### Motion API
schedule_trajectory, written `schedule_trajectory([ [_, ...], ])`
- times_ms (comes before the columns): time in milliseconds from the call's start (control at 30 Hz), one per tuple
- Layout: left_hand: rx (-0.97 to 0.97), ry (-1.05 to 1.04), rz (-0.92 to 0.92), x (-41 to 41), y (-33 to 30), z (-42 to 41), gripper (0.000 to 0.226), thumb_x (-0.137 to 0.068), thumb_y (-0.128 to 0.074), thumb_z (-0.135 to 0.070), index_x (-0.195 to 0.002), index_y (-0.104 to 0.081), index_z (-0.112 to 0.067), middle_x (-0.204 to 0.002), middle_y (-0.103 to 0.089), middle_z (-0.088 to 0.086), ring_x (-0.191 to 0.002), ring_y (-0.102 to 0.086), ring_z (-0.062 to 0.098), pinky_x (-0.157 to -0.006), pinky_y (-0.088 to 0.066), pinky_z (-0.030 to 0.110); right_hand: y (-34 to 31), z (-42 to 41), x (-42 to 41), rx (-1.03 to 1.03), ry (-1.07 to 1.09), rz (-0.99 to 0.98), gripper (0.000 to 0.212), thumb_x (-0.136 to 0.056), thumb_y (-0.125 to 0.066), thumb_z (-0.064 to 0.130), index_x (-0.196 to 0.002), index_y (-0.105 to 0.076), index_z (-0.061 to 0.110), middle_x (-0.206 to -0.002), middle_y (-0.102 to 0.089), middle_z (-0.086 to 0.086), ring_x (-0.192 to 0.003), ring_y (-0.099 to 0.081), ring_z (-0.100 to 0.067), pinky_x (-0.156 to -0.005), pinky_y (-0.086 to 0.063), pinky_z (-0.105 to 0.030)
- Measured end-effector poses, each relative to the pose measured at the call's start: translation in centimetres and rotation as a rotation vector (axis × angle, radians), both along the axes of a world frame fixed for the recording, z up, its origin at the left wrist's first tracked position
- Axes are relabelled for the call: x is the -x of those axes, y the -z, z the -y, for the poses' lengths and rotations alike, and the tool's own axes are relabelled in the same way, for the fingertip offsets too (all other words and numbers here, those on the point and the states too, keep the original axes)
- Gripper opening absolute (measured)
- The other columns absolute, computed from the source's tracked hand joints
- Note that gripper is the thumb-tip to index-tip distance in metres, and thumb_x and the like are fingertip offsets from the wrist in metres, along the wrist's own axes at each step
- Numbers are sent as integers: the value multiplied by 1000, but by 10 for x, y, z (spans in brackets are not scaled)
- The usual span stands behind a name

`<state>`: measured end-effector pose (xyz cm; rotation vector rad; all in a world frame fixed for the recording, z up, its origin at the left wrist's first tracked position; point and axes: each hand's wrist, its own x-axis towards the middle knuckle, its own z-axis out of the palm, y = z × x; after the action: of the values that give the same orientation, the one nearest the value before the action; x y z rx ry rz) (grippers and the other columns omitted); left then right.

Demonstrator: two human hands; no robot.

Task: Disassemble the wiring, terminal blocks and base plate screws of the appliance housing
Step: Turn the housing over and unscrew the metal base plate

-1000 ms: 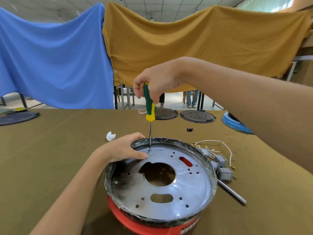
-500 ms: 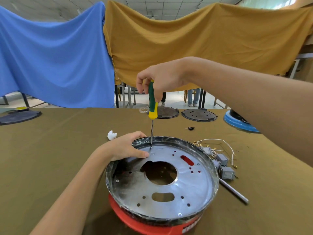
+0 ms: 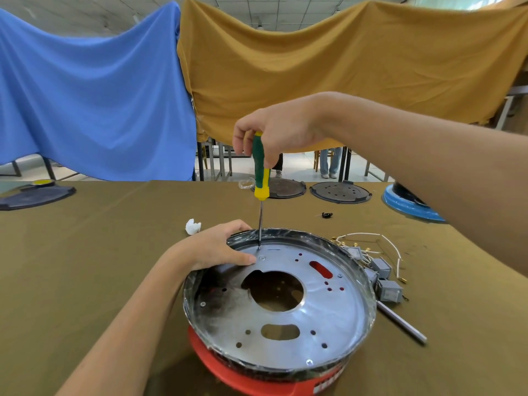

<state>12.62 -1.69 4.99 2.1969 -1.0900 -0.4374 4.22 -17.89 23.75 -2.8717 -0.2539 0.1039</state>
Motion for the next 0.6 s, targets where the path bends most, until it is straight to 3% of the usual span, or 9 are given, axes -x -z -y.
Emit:
schedule_trajectory([
  [67, 1, -2, -5, 0, 0, 0, 44, -84, -74, -39, -121, -51, -37, -117, -60, -19, -101, -60, -2, -76, -45, 14, 2, -4, -3, 101, 62, 19, 19, -91, -69, 20, -106, -57, 21, -107, -59, -3, -90, -60, -19, -70, -50, -27],
  [133, 1, -4, -6, 1, 0, 0, 44, -84, -74, -40, -121, -50, -38, -116, -59, -22, -101, -59, -4, -71, -43, 9, 7, -9, -6, 403, 148, 86, 40, -96, -54, 57, -96, -56, 17, -93, -64, -4, -82, -65, -21, -67, -50, -32],
  [167, 1, -3, -3, 1, 0, 0, 44, -84, -74, -40, -121, -50, -39, -117, -59, -23, -101, -58, -4, -72, -43, 9, 9, -11, -8, 508, 177, 141, 52, -97, -44, 63, -92, -56, 13, -88, -64, -5, -78, -64, -23, -66, -47, -34],
  [233, 4, 2, -7, 1, 0, 0, 44, -84, -74, -39, -121, -51, -38, -118, -59, -21, -103, -59, -1, -78, -44, 15, 13, -10, -13, 534, 130, 225, 48, -102, -41, 54, -93, -58, 10, -84, -60, -3, -74, -56, -22, -61, -39, -31],
  [333, 9, 15, -23, 0, 0, 0, 43, -85, -75, -36, -122, -52, -34, -119, -61, -15, -107, -59, 4, -89, -47, 24, 8, -8, -10, 291, 30, 172, 11, -99, -58, 26, -105, -58, 17, -89, -54, 5, -71, -48, -11, -56, -35, -23],
  [433, 16, 22, -18, 0, 0, 0, 44, -85, -75, -34, -122, -52, -32, -119, -61, -14, -106, -59, 2, -87, -47, 19, 2, -9, -2, -46, 9, 9, 32, -86, -64, -2, -112, -59, 17, -103, -56, -1, -83, -55, -13, -60, -47, -19],
  [467, 21, 23, -20, 0, 0, 0, 43, -85, -75, -33, -122, -52, -31, -119, -61, -14, -105, -59, 2, -85, -47, 17, 2, -10, -2, -73, 18, -15, 36, -84, -63, -6, -113, -59, 16, -106, -55, -3, -86, -56, -14, -62, -50, -19],
  [533, 21, 21, -27, 1, 0, 0, 42, -85, -75, -33, -121, -52, -33, -119, -62, -14, -103, -60, 1, -80, -47, 14, 3, -12, -4, 47, 68, 17, 29, -86, -66, 7, -113, -58, 15, -109, -57, -5, -87, -59, -16, -63, -53, -23],
  [600, 18, 16, -29, 1, 0, 0, 41, -85, -74, -34, -119, -52, -35, -117, -62, -16, -101, -61, -1, -77, -45, 14, 5, -15, -7, 305, 163, 50, 35, -93, -62, 44, -109, -56, 13, -103, -63, -8, -83, -65, -20, -63, -54, -31],
])
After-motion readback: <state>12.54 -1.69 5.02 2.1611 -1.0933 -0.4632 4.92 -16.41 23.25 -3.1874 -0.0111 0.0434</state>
